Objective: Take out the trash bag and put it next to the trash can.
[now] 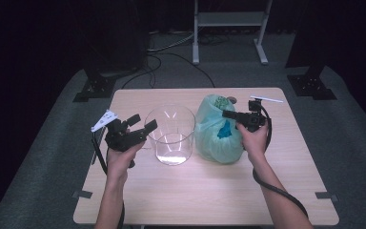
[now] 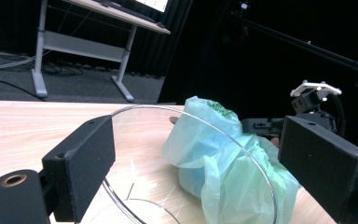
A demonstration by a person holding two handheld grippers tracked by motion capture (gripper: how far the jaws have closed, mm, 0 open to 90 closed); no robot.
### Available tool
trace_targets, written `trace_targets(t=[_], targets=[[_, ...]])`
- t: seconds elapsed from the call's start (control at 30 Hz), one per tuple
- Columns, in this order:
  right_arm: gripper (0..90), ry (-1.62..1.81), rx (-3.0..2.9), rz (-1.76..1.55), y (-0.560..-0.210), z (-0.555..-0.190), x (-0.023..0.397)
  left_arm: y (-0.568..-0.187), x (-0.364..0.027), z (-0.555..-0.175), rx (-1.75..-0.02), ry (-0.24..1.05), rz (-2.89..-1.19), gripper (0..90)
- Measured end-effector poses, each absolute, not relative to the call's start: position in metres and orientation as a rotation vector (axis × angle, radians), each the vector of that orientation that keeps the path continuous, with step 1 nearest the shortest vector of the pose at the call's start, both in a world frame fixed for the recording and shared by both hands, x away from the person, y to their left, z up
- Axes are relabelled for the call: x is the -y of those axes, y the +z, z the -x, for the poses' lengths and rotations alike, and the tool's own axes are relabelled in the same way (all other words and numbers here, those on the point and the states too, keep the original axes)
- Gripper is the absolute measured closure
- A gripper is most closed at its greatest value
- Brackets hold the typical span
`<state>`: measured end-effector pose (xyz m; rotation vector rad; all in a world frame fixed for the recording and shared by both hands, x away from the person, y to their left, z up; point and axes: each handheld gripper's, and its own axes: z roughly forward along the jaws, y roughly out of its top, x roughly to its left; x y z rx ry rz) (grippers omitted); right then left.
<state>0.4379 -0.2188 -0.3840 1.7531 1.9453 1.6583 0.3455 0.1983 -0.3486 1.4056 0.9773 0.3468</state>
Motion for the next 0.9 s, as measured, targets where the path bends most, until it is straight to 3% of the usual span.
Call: trace_targets(t=[0.13,0.47,0.9], targets=[[60.7,1.671,-1.928,-1.716,-0.378,-0.436,0.223,-0.348,-0.198,-0.345,-0.972,0.348,-1.409,9.8],[45.6,1.742,-1.919,-1.656,-0.365,-0.428,0.239,-0.349,-0.196,-0.346,-0.975,0.347,-1.415,9.8],[36.9,1.736,-1.978,-1.55,-0.362,-0.407,0.254,-0.35,-0.194,-0.346,-0.971,0.346,-1.424,9.8]])
